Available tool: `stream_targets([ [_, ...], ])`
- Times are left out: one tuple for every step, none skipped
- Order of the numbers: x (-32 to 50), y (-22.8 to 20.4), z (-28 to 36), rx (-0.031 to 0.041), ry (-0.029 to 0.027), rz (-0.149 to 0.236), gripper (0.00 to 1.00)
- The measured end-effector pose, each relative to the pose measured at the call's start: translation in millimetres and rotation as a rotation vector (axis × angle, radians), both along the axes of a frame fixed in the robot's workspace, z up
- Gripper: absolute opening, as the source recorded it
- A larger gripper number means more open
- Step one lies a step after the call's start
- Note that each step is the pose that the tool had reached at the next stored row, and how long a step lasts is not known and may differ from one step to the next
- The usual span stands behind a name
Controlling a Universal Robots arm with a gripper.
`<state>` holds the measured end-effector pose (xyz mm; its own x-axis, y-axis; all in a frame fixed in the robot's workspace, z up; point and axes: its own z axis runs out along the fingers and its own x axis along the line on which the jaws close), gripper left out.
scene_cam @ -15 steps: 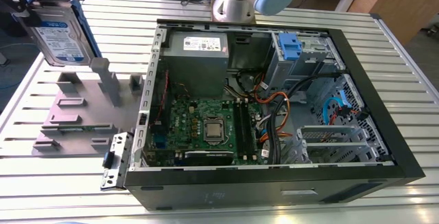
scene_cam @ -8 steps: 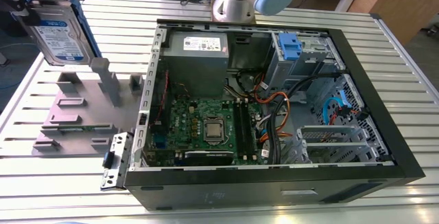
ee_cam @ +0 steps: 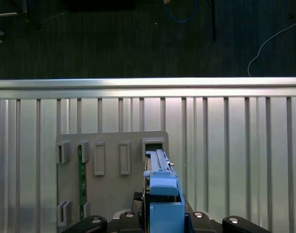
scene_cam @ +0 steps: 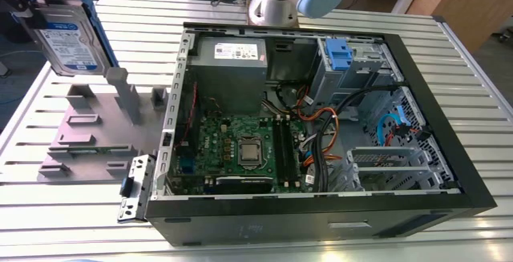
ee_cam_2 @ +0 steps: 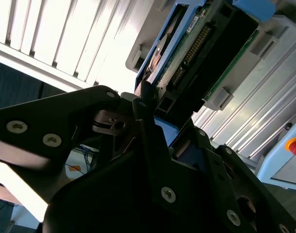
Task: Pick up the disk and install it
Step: 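Pick up the disk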
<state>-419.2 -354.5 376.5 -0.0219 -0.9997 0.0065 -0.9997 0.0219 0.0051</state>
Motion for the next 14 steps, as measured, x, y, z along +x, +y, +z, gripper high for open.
stream_targets([
  [0.0, 0.0, 0.3, 0.0000, -0.0001, 0.000, 0.37],
  [0.0, 0.0, 0.5, 0.0000, 0.0000, 0.000, 0.37],
  [0.0, 0.0, 0.8, 0.0000, 0.0000, 0.000, 0.37],
  [0.0, 0.0, 1.0, 0.0000, 0.0000, 0.000, 0.37],
  [0.0, 0.0, 1.3, 0.0000, 0.0000, 0.000, 0.37],
  [0.0, 0.0, 1.6, 0.0000, 0.0001, 0.000, 0.37],
  [0.0, 0.0, 1.9, 0.0000, 0.0001, 0.000, 0.37],
  [0.0, 0.0, 2.2, 0.0000, 0.0000, 0.000, 0.37],
  [0.0, 0.0, 2.4, 0.0000, 0.0000, 0.000, 0.37],
  [0.0, 0.0, 2.7, 0.0000, 0.0000, 0.000, 0.37],
  [0.0, 0.0, 2.9, 0.0000, 0.0000, 0.000, 0.37],
  [0.0, 0.0, 3.2, 0.0000, 0.0000, 0.000, 0.37],
  [0.0, 0.0, 3.5, 0.0000, 0.0000, 0.000, 0.37],
  [0.0, 0.0, 3.8, 0.0000, 0.0000, 0.000, 0.37],
])
